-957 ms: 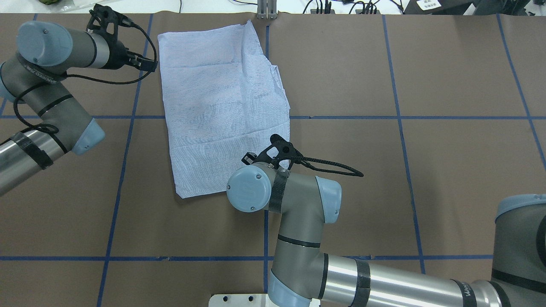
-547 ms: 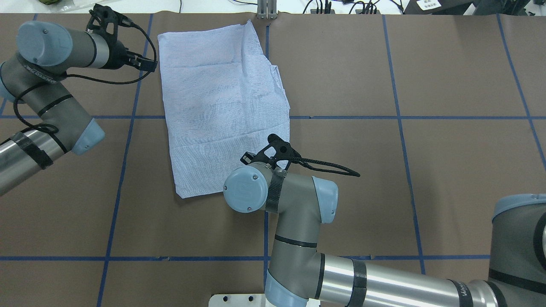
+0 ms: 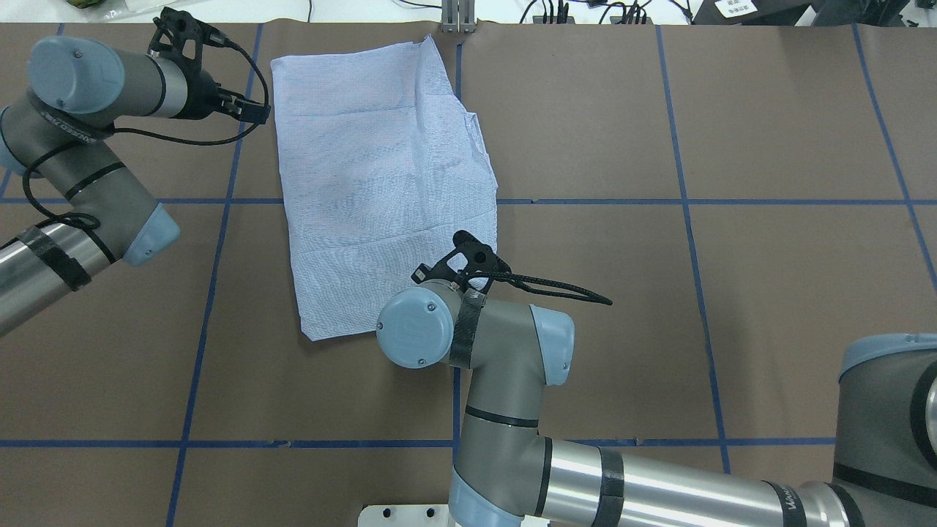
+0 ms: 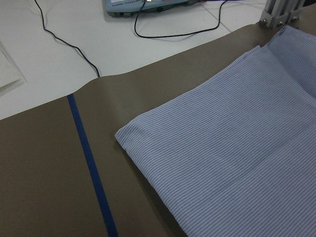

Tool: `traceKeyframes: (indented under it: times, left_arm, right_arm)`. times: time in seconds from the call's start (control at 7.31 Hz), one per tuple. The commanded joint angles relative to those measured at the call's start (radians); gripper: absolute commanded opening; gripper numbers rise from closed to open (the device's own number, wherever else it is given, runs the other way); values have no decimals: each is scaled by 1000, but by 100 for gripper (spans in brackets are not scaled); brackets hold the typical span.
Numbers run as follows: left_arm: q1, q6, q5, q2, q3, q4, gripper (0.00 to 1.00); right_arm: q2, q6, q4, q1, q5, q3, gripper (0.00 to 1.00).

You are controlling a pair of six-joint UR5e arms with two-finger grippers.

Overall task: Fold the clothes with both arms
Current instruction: 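Release the shirt with the left gripper while the right gripper moves to its near corner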

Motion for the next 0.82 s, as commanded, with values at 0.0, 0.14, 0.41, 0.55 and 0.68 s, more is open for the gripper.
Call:
traceKeyframes:
  times: [0.0,0.14,0.41,0.55,0.68]
  left_arm:
    - [1,-12,-69,28,-61,2,100]
    - [15,-104,-78,80,-136,0,100]
    - [108,-219,-68,248,-354,2,100]
    - [169,-305,-22,328,-441,-1,100]
    - [244,-412,56,361,-483,-2,100]
  right_arm:
    - [5,-8,1,1,0,12,0]
    - [5,-11,1,1,-8,20,0]
    - [2,-12,1,1,-17,26,0]
    - [2,-11,1,1,-17,26,0]
    - [1,-11,1,1,-17,26,0]
